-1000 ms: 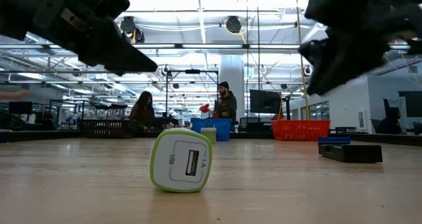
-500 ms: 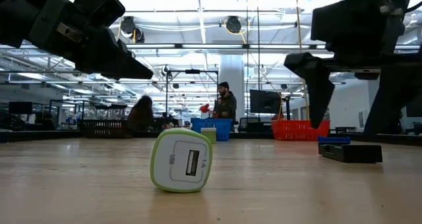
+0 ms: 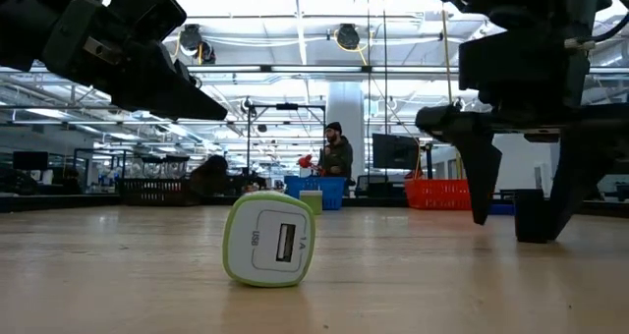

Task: Pick & Place Office items
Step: Put the black digital clock into the blue basket

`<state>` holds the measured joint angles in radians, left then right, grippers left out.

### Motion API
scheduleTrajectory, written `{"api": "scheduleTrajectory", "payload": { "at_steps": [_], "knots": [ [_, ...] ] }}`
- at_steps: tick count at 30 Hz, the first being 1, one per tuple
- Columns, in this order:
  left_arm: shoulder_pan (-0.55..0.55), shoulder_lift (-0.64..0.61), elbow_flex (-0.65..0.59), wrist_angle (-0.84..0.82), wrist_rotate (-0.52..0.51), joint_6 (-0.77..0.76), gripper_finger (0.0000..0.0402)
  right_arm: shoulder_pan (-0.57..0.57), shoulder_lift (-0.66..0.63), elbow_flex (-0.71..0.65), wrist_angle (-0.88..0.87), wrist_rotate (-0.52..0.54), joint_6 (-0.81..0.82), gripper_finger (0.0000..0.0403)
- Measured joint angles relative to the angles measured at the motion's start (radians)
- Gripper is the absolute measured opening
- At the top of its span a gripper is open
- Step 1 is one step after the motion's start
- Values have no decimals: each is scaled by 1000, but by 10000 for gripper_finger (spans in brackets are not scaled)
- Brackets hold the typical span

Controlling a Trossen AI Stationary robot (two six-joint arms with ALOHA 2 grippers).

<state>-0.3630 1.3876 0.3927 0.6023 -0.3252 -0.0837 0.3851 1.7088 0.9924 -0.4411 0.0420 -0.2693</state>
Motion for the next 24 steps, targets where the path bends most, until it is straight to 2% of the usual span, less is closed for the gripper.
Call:
{"api": "scheduleTrajectory", "payload": {
  "at_steps": [10, 15, 17, 20, 24],
  "knots": [
    [0, 0, 0, 0, 0, -5, 42, -13, -8, -2, -24, 8, 49, 108],
    [0, 0, 0, 0, 0, -5, 42, -30, -77, -7, -55, 25, 88, 47],
    [0, 0, 0, 0, 0, -6, 42, -48, -127, -30, -37, 40, 107, 43],
    [-3, 0, 0, 0, 0, -7, 42, -89, -207, -110, 109, 39, 148, 43],
    [-9, 0, 0, 0, 0, -6, 42, -150, -269, -260, 426, -2, 298, 43]
  ]
}}
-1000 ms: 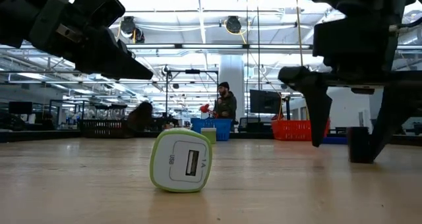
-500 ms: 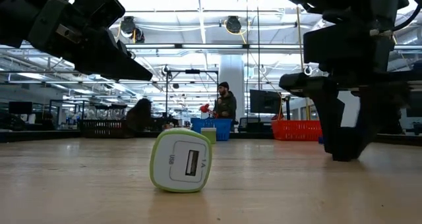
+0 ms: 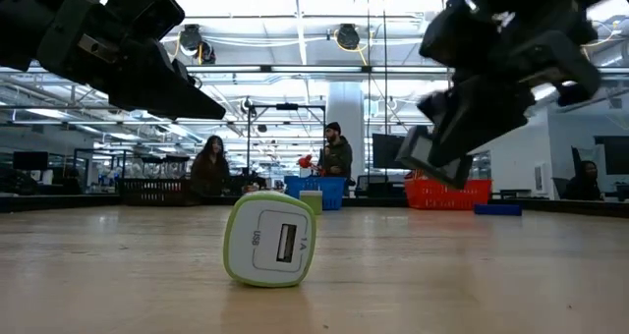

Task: Pick & Place Office items
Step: Put the black digital clock into the blue basket

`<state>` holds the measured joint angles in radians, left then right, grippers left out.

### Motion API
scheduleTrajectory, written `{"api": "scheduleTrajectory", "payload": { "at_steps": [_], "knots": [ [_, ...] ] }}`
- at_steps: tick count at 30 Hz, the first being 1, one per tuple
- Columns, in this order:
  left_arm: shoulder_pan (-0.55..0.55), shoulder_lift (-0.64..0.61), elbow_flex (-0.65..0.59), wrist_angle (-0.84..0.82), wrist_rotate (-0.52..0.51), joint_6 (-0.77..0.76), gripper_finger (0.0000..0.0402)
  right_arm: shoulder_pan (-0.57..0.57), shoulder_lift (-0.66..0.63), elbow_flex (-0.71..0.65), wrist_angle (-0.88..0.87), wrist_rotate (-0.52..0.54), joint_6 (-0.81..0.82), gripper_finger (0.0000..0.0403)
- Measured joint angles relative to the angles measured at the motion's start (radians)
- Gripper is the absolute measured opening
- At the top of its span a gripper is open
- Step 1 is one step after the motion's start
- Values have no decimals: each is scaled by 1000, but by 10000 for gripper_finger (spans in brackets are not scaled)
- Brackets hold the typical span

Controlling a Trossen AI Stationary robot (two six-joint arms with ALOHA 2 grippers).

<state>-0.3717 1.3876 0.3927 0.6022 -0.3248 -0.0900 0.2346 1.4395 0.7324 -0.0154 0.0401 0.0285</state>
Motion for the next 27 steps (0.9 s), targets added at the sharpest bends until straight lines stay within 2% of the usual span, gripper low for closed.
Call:
{"api": "scheduleTrajectory", "payload": {
  "at_steps": [5, 8, 14, 19, 27],
  "knots": [
    [1, 0, 0, 0, 0, 6, 42, -76, 38, -126, 349, -11, 296, 50],
    [7, 0, 0, 1, 0, 5, 42, -114, 87, -136, 442, -11, 381, 48],
    [11, 0, 0, 2, 0, 1, 42, -177, 187, -77, 460, -21, 439, 48],
    [11, 0, 0, 2, 0, 0, 42, -205, 270, -25, 464, -97, 479, 48],
    [11, 0, 0, 3, 0, -5, 42, -223, 358, 26, 526, -149, 487, 50]
  ]
}}
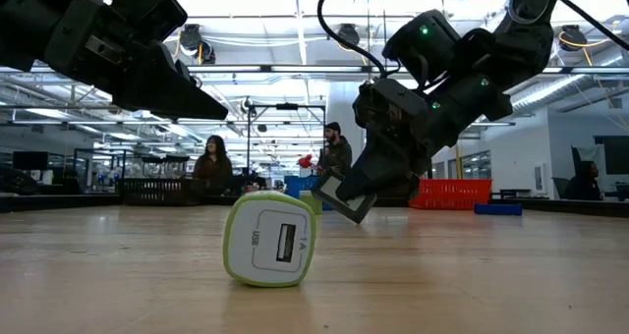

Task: Pick & Place Office items
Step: Put the black digital clock into the blue basket

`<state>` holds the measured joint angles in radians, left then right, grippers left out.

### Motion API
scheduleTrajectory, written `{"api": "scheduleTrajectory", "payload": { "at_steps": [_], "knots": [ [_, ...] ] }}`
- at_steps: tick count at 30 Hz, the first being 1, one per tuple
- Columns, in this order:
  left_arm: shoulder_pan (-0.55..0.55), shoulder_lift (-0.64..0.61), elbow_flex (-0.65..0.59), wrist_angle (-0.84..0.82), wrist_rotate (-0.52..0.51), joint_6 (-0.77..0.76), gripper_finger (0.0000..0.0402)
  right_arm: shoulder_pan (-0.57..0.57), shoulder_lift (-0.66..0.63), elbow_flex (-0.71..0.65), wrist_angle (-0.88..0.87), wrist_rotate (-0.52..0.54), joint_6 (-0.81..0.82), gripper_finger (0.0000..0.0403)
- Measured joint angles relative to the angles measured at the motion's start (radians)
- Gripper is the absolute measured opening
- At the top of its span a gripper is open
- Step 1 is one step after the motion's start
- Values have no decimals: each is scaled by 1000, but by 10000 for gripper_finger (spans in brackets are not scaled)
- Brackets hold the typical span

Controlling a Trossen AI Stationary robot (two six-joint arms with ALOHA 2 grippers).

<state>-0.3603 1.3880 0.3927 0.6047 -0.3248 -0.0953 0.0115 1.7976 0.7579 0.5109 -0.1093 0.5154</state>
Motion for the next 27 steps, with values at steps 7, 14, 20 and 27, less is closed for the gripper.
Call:
{"api": "scheduleTrajectory", "payload": {
  "at_steps": [7, 14, 20, 27],
  "knots": [
    [0, 0, 0, -2, 0, -8, 42, -6, 0, 3, -8, 2, -21, 88],
    [0, 0, 0, -2, 0, -11, 42, -6, -3, 3, -24, 4, -90, 127],
    [0, 0, 0, -2, 0, -21, 42, -6, -38, 2, -64, 7, -155, 174],
    [0, 0, 0, -2, 0, -94, 42, -6, -222, 2, -263, 11, -333, 203]
  ]
}}
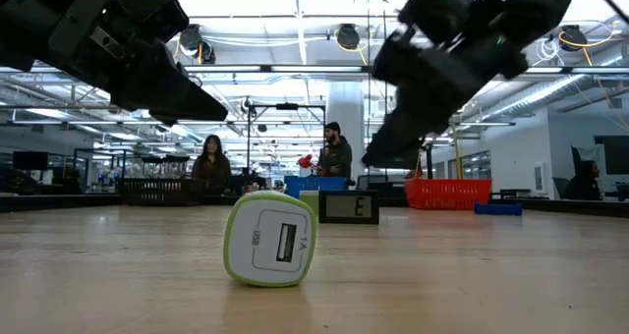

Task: Pick & Place Office items
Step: Put the black digital clock into the blue basket

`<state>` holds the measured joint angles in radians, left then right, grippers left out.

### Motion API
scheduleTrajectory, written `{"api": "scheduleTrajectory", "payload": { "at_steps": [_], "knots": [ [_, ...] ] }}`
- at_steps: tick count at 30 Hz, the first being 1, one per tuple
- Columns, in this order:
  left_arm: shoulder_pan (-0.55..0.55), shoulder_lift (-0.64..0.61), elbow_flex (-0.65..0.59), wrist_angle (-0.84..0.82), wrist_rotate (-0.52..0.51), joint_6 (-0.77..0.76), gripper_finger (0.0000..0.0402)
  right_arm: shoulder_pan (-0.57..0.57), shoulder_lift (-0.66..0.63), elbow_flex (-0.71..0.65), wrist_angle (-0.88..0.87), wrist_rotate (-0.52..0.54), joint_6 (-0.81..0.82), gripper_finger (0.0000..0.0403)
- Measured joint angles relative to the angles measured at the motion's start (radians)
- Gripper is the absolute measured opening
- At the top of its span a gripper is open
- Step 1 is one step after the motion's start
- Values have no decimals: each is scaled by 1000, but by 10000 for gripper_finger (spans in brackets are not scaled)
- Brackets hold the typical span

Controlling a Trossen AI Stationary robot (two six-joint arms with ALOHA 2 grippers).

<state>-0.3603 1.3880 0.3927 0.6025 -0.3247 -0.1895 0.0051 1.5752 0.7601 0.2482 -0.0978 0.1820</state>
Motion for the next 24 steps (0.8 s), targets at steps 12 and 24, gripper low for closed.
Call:
{"api": "scheduleTrajectory", "payload": {
  "at_steps": [12, 24],
  "knots": [
    [11, 83, 81, -3, -72, -1, 49, -10, -267, -107, -159, 180, -219, 67],
    [99, 326, 308, -79, -65, 33, 202, -56, -291, -120, -88, 175, -290, 13]
  ]
}}
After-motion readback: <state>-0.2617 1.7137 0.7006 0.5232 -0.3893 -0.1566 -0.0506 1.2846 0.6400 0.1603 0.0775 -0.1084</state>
